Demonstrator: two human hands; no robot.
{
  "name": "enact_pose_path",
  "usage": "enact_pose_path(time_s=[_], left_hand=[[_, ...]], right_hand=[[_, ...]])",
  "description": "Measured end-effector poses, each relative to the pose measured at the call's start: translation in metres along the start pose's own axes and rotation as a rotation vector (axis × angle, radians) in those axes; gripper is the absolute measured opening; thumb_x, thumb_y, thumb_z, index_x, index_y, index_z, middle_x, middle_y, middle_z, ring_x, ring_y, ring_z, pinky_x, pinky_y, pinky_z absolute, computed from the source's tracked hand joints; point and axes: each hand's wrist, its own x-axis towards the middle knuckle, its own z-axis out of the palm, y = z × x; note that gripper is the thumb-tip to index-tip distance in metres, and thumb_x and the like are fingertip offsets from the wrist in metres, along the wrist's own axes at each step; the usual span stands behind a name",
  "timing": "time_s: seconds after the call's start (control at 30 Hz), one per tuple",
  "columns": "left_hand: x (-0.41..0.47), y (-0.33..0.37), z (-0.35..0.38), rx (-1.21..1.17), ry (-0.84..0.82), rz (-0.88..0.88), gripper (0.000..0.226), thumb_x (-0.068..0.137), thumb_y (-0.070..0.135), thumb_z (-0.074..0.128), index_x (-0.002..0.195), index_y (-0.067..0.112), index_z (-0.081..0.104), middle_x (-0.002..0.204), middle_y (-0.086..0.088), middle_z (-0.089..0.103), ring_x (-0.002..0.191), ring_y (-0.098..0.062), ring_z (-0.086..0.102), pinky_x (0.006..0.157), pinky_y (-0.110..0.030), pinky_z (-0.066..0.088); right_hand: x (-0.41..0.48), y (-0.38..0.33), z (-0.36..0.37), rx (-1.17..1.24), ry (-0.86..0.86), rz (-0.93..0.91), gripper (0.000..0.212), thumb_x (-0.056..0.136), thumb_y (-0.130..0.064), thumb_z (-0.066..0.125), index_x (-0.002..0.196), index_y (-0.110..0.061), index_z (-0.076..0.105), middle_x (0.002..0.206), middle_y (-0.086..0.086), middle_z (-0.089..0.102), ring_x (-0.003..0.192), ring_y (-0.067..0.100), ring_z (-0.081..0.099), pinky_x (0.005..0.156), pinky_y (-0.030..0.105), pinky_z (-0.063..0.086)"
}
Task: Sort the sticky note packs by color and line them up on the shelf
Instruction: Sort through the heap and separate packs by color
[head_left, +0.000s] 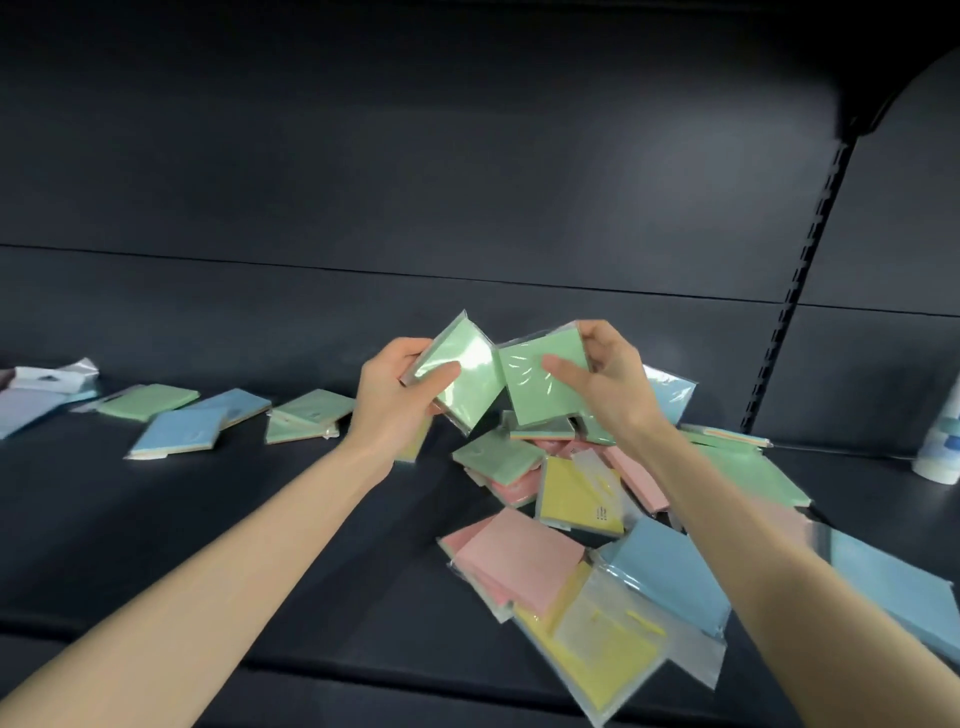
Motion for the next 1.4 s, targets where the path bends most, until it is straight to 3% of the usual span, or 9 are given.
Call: enact_pose_path(time_s=[0.13,0.33,0.5,0.63,0.73,1.07,1.2,1.33,1.4], left_hand=[[-0.013,0.006,-0.042,0.053,0.039,0.018,0.017,0.086,0.014,0.066,0.09,0.03,0.06,0.094,0.005,0.065,0.074,-0.003,0.063,0.058,-0.016,0.053],[-0.026,0.015,-0.121,0.105,0.032,0.012,0.011,0.091,0.015,0.06,0.097,0.023,0.062,0.087,0.007,0.065,0.069,0.0,0.06,0.057,-0.014,0.05],[-0.038,0.014,-0.21,0.225,-0.028,0.027,0.013,0.091,0.02,0.06,0.102,0.025,0.063,0.094,0.01,0.066,0.08,-0.006,0.06,0.071,-0.02,0.048],[-0.047,0.007,-0.277,0.261,-0.034,0.015,0.014,0.092,0.018,0.059,0.105,0.021,0.062,0.094,0.012,0.064,0.072,0.011,0.059,0.058,-0.003,0.042],[-0.05,0.002,-0.313,0.24,-0.032,-0.016,0.013,0.093,0.016,0.057,0.104,0.02,0.061,0.095,0.01,0.063,0.079,0.003,0.059,0.057,-0.003,0.042],[-0.024,-0.011,-0.355,0.215,-0.055,-0.059,0.015,0.092,0.02,0.058,0.107,0.02,0.061,0.099,0.005,0.064,0.085,-0.006,0.059,0.064,-0.014,0.043],[-0.006,-0.016,-0.354,0.231,-0.057,-0.046,0.013,0.092,0.021,0.057,0.105,0.022,0.061,0.095,0.009,0.063,0.081,-0.004,0.058,0.057,-0.004,0.041],[0.016,-0.02,-0.351,0.241,-0.092,-0.03,0.013,0.093,0.021,0.057,0.105,0.022,0.061,0.096,0.009,0.064,0.08,-0.004,0.058,0.059,-0.009,0.042],[0.028,-0.023,-0.349,0.248,-0.101,-0.027,0.014,0.093,0.021,0.056,0.106,0.021,0.062,0.096,0.008,0.064,0.079,-0.003,0.058,0.058,-0.008,0.042]], right_hand=[[-0.008,-0.012,0.039,-0.036,-0.035,-0.041,0.024,0.091,-0.012,0.061,0.113,-0.009,0.052,0.106,0.004,0.066,0.09,0.012,0.065,0.077,0.02,0.054],[-0.021,-0.038,0.108,-0.092,-0.068,-0.104,0.02,0.093,-0.016,0.058,0.112,-0.015,0.053,0.103,-0.009,0.064,0.089,-0.007,0.06,0.074,0.008,0.046],[-0.04,-0.049,0.185,-0.104,-0.066,-0.069,0.018,0.092,-0.021,0.058,0.109,-0.02,0.053,0.108,0.0,0.063,0.103,0.018,0.06,0.086,0.034,0.049],[-0.06,-0.054,0.251,-0.096,-0.074,-0.017,0.016,0.093,-0.023,0.057,0.108,-0.024,0.052,0.106,-0.001,0.063,0.102,0.021,0.06,0.082,0.035,0.051],[-0.07,-0.056,0.286,-0.087,-0.073,0.001,0.015,0.093,-0.023,0.057,0.108,-0.024,0.052,0.106,0.001,0.064,0.103,0.021,0.06,0.086,0.033,0.049],[-0.058,-0.061,0.32,-0.176,-0.003,0.112,0.026,0.089,-0.03,0.062,0.11,-0.022,0.048,0.116,0.005,0.06,0.107,0.021,0.059,0.089,0.035,0.049],[-0.041,-0.056,0.323,-0.253,0.02,0.147,0.034,0.088,-0.036,0.062,0.113,-0.016,0.049,0.12,0.004,0.059,0.11,0.021,0.058,0.092,0.035,0.048],[-0.023,-0.05,0.328,-0.189,0.047,0.223,0.034,0.092,-0.031,0.059,0.113,-0.007,0.048,0.11,0.011,0.06,0.076,0.018,0.064,0.046,0.022,0.049],[-0.013,-0.046,0.328,-0.186,0.041,0.249,0.031,0.093,-0.03,0.058,0.11,-0.006,0.048,0.101,0.01,0.06,0.069,0.017,0.062,0.037,0.021,0.044]])
